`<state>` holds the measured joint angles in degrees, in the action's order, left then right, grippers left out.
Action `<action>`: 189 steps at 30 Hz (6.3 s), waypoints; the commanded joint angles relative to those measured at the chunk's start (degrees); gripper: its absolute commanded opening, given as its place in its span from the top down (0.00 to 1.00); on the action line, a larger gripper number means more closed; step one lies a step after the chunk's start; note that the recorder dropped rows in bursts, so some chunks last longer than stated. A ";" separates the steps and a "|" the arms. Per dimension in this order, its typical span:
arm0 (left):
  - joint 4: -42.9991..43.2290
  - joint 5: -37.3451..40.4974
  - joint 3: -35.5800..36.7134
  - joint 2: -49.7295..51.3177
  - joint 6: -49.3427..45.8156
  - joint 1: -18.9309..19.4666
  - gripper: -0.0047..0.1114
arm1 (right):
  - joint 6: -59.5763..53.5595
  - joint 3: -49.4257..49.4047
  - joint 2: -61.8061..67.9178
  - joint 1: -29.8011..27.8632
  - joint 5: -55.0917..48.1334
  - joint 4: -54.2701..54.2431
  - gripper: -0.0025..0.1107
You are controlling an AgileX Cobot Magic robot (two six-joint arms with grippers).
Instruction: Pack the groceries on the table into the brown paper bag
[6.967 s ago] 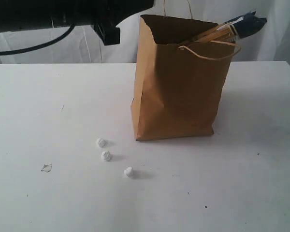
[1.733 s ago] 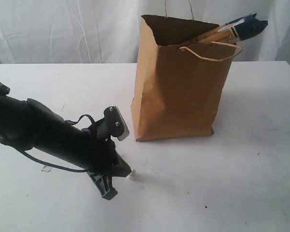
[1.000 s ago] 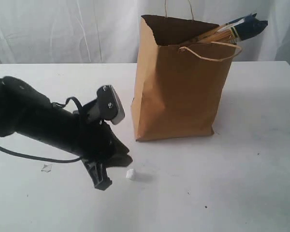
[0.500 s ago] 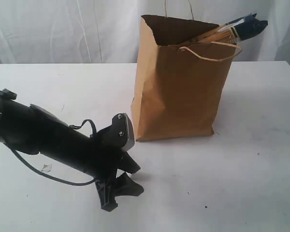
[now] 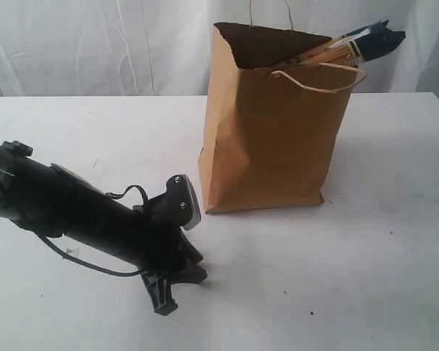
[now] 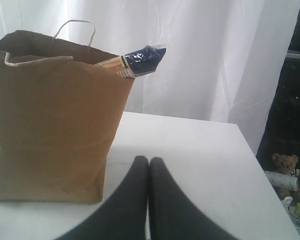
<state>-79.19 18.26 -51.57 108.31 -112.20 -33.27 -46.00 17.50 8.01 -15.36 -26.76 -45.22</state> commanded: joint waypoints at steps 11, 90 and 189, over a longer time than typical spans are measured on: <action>-0.23 -10.63 0.15 -15.96 5.45 -0.07 0.96 | -0.29 -0.33 -0.34 -0.01 0.03 -0.28 0.98; -1.52 11.16 4.78 -39.56 17.35 5.31 0.96 | 0.78 -0.33 -0.34 -0.01 0.15 -0.28 0.98; 74.27 1.11 -21.34 -29.49 123.69 5.18 0.96 | 0.78 -0.33 -0.34 -0.01 0.15 -0.28 0.98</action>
<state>-14.15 24.61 -76.74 81.08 -1.24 -27.97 -45.37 17.50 8.01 -15.36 -26.76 -45.22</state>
